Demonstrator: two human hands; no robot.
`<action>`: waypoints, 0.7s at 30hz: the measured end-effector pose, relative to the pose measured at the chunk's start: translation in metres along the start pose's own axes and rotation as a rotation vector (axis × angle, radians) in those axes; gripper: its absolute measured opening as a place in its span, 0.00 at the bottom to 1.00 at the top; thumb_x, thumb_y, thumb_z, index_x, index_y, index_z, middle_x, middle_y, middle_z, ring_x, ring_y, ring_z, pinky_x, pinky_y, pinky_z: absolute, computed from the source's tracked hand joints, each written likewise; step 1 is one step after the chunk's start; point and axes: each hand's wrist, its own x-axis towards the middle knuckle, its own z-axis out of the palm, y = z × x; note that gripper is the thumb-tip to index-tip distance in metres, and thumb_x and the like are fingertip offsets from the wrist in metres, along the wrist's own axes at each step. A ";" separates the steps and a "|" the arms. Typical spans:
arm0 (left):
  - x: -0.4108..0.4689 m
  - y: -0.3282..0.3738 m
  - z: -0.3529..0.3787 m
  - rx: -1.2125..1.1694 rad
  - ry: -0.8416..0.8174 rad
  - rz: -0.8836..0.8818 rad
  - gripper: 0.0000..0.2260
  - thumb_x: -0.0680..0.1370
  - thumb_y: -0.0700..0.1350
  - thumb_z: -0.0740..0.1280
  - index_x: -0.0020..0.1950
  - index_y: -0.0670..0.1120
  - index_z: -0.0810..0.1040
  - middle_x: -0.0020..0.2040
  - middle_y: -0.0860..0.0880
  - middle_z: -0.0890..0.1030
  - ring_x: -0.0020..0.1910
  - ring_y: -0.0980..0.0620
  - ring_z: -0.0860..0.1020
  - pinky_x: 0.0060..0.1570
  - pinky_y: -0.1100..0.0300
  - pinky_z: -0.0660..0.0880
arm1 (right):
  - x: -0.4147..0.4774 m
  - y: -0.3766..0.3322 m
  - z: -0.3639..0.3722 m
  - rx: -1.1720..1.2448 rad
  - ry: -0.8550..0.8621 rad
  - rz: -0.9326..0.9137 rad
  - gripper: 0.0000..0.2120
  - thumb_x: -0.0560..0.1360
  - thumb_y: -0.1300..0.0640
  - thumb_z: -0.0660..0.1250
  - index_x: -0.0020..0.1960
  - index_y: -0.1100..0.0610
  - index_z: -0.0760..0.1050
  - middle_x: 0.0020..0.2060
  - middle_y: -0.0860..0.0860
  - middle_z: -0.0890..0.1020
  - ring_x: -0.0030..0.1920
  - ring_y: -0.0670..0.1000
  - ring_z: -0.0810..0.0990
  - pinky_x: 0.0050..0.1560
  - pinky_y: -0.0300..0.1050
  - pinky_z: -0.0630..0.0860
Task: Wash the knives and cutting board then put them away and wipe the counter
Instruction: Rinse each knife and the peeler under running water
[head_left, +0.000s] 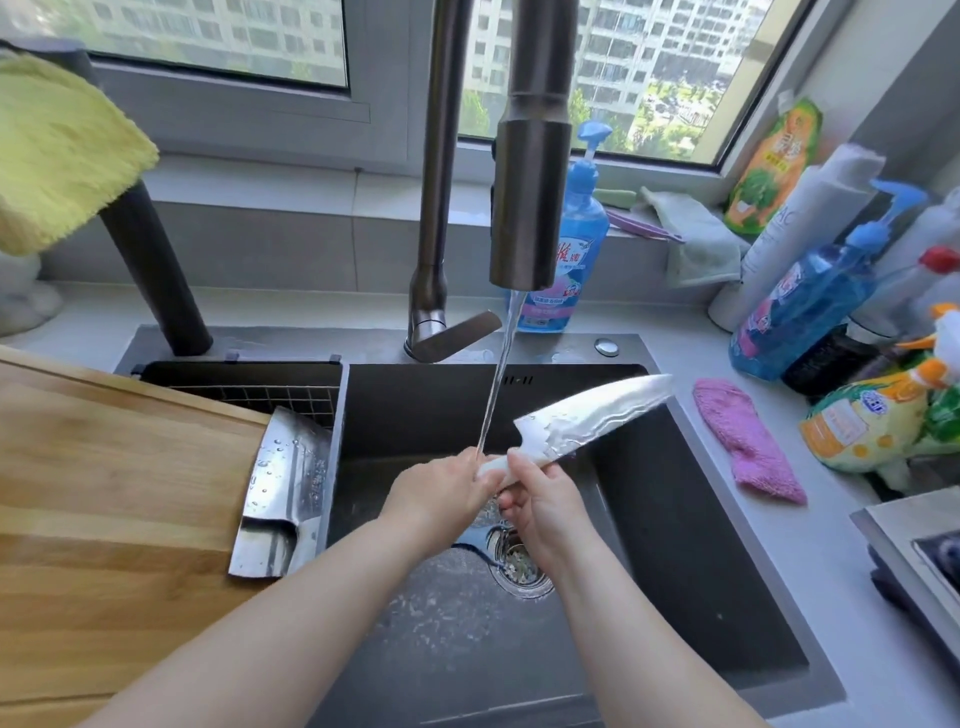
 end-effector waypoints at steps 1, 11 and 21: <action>0.003 -0.003 -0.001 -0.138 -0.056 -0.051 0.17 0.81 0.51 0.49 0.60 0.45 0.72 0.50 0.44 0.78 0.43 0.44 0.78 0.36 0.57 0.72 | 0.000 0.001 -0.001 -0.019 -0.010 0.020 0.08 0.79 0.62 0.59 0.41 0.59 0.71 0.24 0.50 0.75 0.19 0.41 0.69 0.22 0.32 0.67; 0.002 -0.005 -0.008 -0.894 -0.388 -0.230 0.14 0.78 0.55 0.60 0.39 0.47 0.73 0.30 0.50 0.73 0.21 0.57 0.69 0.21 0.67 0.65 | 0.009 -0.001 0.000 0.080 -0.099 0.032 0.07 0.79 0.62 0.59 0.43 0.59 0.72 0.31 0.49 0.82 0.26 0.44 0.72 0.24 0.31 0.69; -0.003 -0.013 0.015 -0.113 0.020 0.121 0.22 0.81 0.49 0.53 0.75 0.51 0.53 0.70 0.51 0.65 0.65 0.50 0.69 0.58 0.56 0.69 | 0.018 -0.006 0.001 0.154 0.092 0.010 0.06 0.79 0.61 0.59 0.45 0.62 0.72 0.39 0.54 0.80 0.16 0.41 0.66 0.20 0.30 0.67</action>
